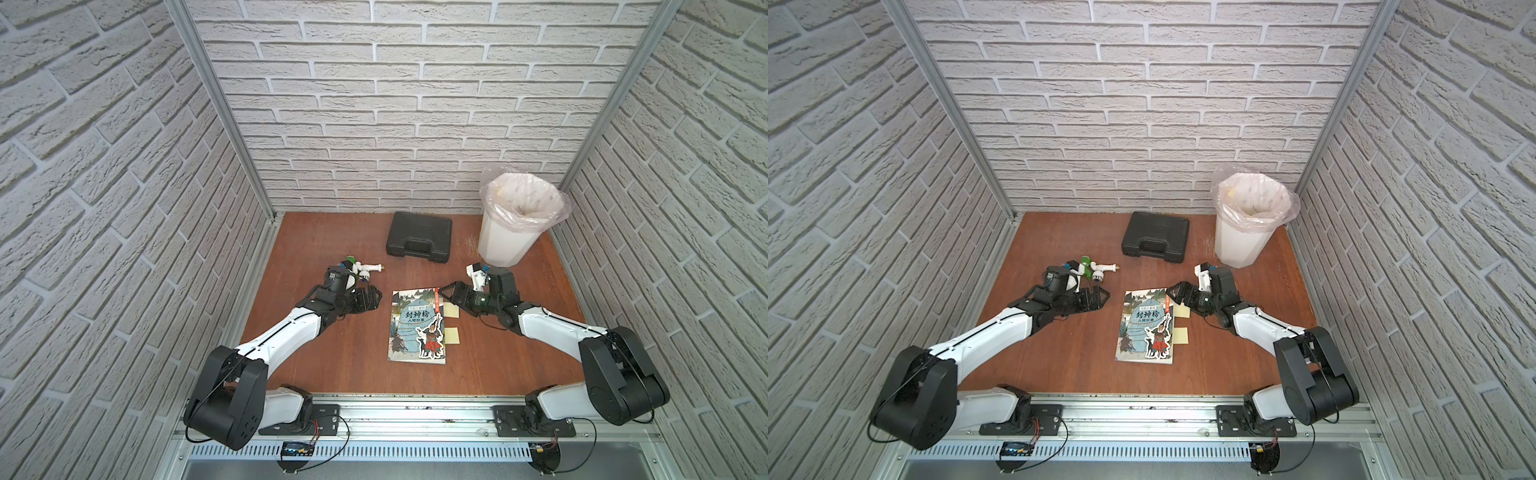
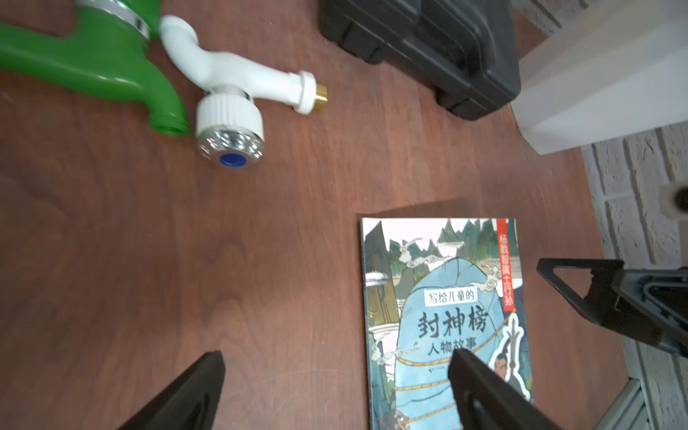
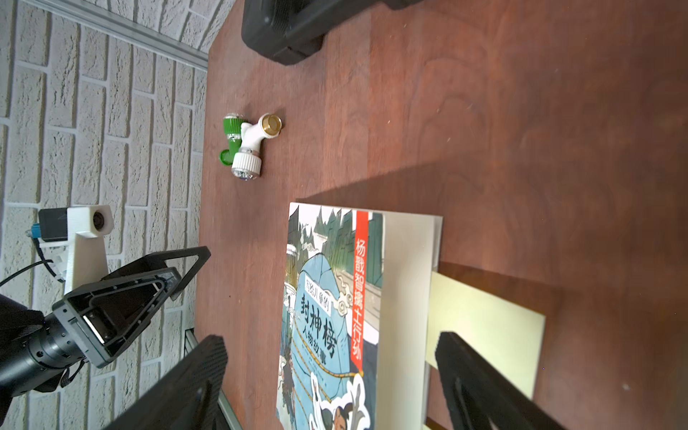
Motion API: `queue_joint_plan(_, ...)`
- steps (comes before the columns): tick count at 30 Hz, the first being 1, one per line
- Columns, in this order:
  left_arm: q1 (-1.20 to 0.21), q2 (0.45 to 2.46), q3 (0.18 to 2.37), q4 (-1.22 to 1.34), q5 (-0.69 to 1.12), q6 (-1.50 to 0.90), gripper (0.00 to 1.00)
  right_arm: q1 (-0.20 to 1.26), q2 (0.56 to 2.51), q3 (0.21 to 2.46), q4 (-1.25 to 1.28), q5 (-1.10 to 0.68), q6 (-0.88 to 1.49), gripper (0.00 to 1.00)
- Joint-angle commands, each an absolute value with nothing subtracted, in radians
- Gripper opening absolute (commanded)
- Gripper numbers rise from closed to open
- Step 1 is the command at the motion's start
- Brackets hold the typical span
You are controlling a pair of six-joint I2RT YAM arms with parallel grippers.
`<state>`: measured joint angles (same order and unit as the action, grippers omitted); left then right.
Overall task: Peel off the used sticky note
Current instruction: Open the book at the center of the board.
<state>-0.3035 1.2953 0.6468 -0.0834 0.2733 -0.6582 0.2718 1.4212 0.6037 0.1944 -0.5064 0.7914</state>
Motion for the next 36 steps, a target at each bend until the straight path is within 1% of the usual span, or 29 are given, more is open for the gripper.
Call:
queue_joint_plan(1,-0.342,1.319,0.62,-0.065,0.282,-0.653,0.98,0.315,1.443,0.604,0.24,-0.474,0.82,0.93)
queue_joint_plan(8,-0.401,1.377,0.598,-0.019,0.288,-0.653,0.98,0.363,1.536,0.635,0.268,-0.44,0.848,0.93)
queue_joint_plan(14,-0.429,1.423,0.585,0.018,0.285,-0.66,0.98,0.372,1.578,0.641,0.271,-0.414,0.845,0.93)
queue_joint_plan(22,-0.444,1.459,0.593,0.027,0.276,-0.661,0.98,0.373,1.606,0.647,0.31,-0.433,0.868,0.93)
queue_joint_plan(36,-0.453,1.526,0.592,0.061,0.274,-0.675,0.98,0.388,1.583,0.651,0.336,-0.458,0.912,0.92)
